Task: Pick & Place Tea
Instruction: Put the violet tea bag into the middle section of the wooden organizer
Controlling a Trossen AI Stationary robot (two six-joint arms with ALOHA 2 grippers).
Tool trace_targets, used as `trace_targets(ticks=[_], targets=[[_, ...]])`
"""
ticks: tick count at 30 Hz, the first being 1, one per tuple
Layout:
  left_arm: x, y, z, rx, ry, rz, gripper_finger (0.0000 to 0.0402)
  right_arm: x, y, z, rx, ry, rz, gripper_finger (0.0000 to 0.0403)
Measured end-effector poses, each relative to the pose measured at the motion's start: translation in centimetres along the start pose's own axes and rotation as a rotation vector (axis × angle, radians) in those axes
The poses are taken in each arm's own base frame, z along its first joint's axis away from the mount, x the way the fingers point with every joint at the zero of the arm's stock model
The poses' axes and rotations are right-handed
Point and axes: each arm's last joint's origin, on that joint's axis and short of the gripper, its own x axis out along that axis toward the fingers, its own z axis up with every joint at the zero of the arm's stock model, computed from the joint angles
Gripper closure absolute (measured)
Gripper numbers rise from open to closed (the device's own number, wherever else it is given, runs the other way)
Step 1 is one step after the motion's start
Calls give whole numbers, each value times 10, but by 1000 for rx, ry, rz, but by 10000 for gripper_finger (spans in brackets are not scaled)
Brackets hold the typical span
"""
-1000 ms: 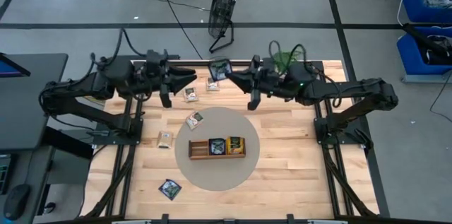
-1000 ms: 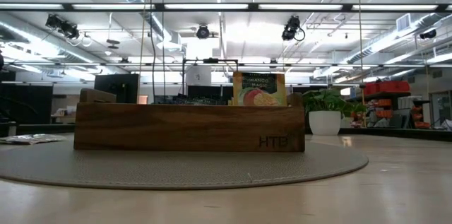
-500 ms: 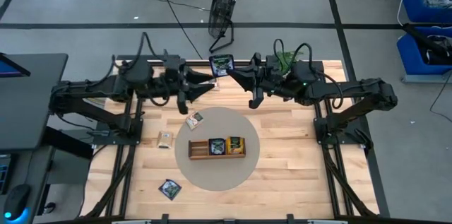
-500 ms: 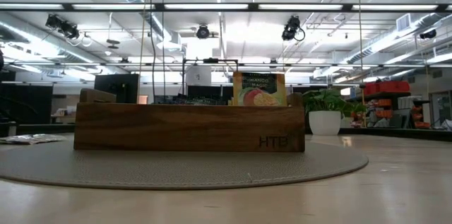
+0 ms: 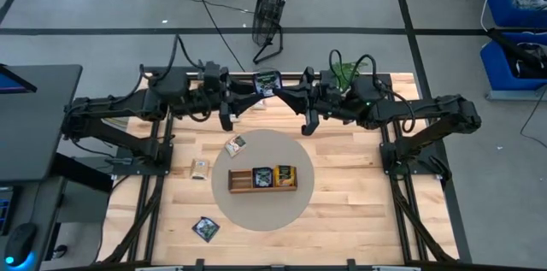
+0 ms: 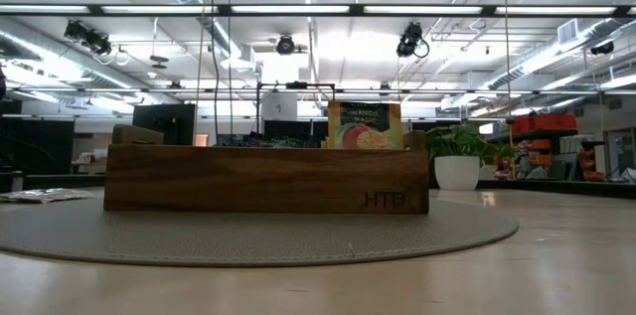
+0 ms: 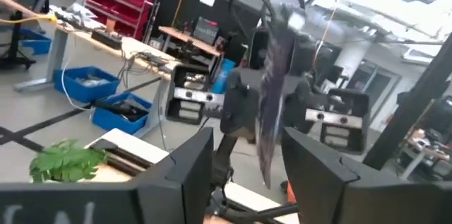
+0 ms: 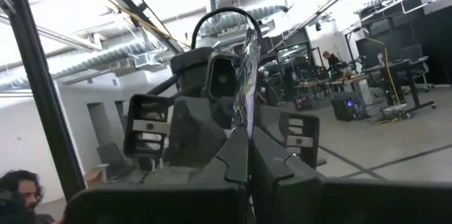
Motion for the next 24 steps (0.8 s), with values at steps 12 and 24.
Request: trace_targets(ticks=[12,24], targets=[[10,2,-8,-1,50,-47,385,2,-3,-6,21,39,-15,402],[4,5,-22,-21,211,-2,387,-10,-6,-15,73,268,-22,319]])
